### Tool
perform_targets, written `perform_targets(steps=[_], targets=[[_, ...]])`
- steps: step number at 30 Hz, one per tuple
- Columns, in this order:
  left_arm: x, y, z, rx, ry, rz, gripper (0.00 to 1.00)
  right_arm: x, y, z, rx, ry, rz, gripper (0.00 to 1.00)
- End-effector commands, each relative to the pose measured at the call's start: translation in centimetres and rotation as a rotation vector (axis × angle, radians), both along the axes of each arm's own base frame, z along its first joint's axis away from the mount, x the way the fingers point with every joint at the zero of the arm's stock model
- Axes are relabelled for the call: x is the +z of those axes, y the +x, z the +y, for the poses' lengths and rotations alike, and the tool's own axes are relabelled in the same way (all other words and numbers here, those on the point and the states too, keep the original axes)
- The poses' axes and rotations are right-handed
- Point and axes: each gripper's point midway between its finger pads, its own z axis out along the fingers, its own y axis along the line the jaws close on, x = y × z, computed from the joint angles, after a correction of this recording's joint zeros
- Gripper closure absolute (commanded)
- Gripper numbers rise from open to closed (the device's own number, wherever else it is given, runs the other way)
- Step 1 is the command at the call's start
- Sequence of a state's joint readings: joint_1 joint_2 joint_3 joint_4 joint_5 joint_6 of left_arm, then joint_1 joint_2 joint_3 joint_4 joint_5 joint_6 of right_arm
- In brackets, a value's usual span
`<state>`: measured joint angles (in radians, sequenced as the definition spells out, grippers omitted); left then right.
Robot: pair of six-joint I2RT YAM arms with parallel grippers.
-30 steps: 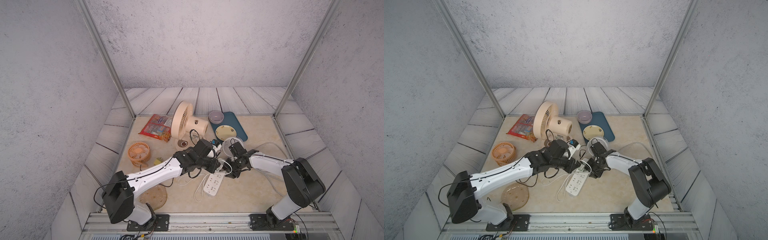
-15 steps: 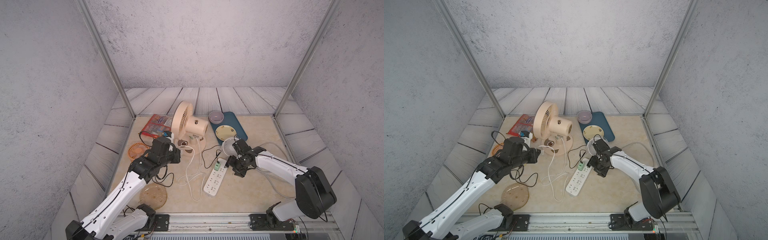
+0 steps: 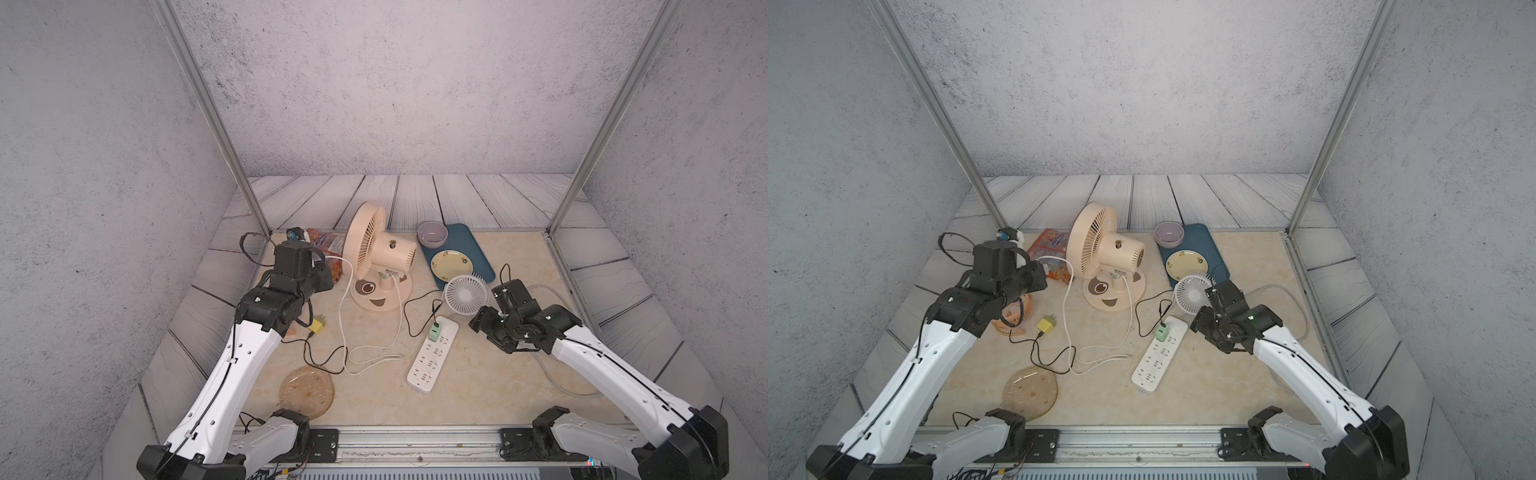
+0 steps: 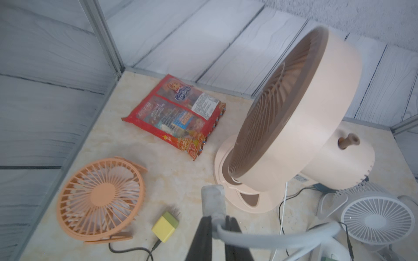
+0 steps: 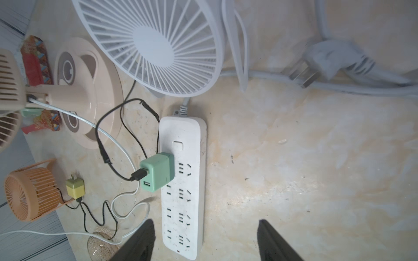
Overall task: Unplug the desk fan from the power strip
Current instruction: Place the plug at the center of the board.
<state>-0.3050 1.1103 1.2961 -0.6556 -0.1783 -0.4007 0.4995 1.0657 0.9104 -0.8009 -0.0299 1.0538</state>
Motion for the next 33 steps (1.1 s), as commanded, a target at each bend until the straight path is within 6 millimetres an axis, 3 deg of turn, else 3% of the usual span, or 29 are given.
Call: perform_targets(steps=[1, 4, 6, 8, 12, 18, 28, 33], targets=[[4.0, 0.8, 1.5, 0.061, 0.058, -0.100, 1.00, -0.1, -1.1, -2.6, -0.049, -0.087, -0.019, 0.27], [5.7, 1.6, 0.8, 0.049, 0.006, -0.138, 1.00, 0.0, -1.5, -3.0, -0.053, -0.085, -0.026, 0.27], [4.6, 1.9, -0.3, 0.020, -0.055, -0.104, 1.00, -0.4, -1.7, -3.0, -0.054, -0.083, -0.016, 0.27], [2.1, 1.7, -2.0, -0.033, -0.142, -0.040, 1.00, -0.7, -1.9, -3.0, -0.057, -0.078, -0.005, 0.27], [-5.7, 0.1, -5.1, -0.083, -0.322, 0.147, 1.00, -1.1, -1.9, -2.8, -0.057, -0.067, -0.002, 0.27], [-12.4, -1.7, -8.8, -0.166, -0.416, 0.300, 1.00, -1.8, -1.8, -2.2, -0.045, -0.052, 0.022, 0.27], [-17.9, -0.1, -14.3, -0.329, -0.419, 0.482, 1.00, -2.4, -1.6, -1.8, -0.036, -0.046, 0.040, 0.27], [-20.6, 0.6, -14.0, -0.274, -0.376, 0.536, 0.95, -2.3, -1.8, -2.2, -0.056, -0.049, 0.029, 0.27]])
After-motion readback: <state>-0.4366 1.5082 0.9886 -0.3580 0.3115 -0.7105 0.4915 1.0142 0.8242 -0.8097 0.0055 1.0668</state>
